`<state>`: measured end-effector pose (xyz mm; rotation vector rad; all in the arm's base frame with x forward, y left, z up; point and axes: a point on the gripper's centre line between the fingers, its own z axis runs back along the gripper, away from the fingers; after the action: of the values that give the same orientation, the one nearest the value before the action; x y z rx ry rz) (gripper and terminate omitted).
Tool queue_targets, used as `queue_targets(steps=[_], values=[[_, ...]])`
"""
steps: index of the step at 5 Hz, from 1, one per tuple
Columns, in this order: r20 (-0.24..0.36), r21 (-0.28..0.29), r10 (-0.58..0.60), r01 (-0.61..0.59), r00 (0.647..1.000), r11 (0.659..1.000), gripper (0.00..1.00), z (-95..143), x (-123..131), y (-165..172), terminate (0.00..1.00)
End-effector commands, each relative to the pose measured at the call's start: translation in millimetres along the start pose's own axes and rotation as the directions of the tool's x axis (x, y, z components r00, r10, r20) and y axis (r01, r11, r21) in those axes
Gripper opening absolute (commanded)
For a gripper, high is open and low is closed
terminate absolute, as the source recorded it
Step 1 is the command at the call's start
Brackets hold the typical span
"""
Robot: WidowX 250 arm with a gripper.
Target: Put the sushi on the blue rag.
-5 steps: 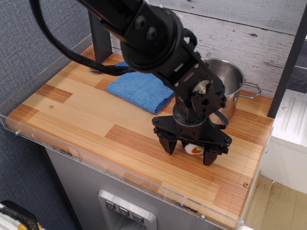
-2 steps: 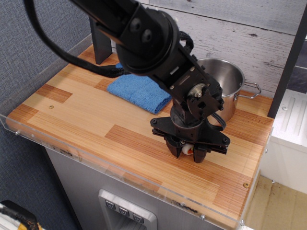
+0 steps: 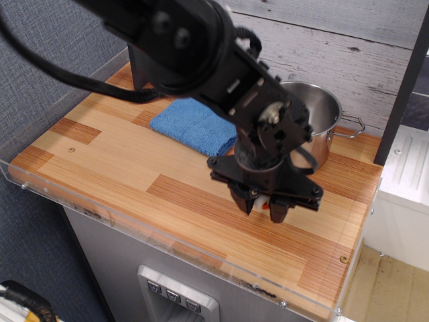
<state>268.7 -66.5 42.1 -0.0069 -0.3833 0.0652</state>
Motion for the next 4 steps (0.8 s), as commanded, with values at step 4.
queue_targets(steps=[4], values=[[0.174,0.063,0.152,-0.165,0.973,0.984,0.0,112,36,74,0.0]])
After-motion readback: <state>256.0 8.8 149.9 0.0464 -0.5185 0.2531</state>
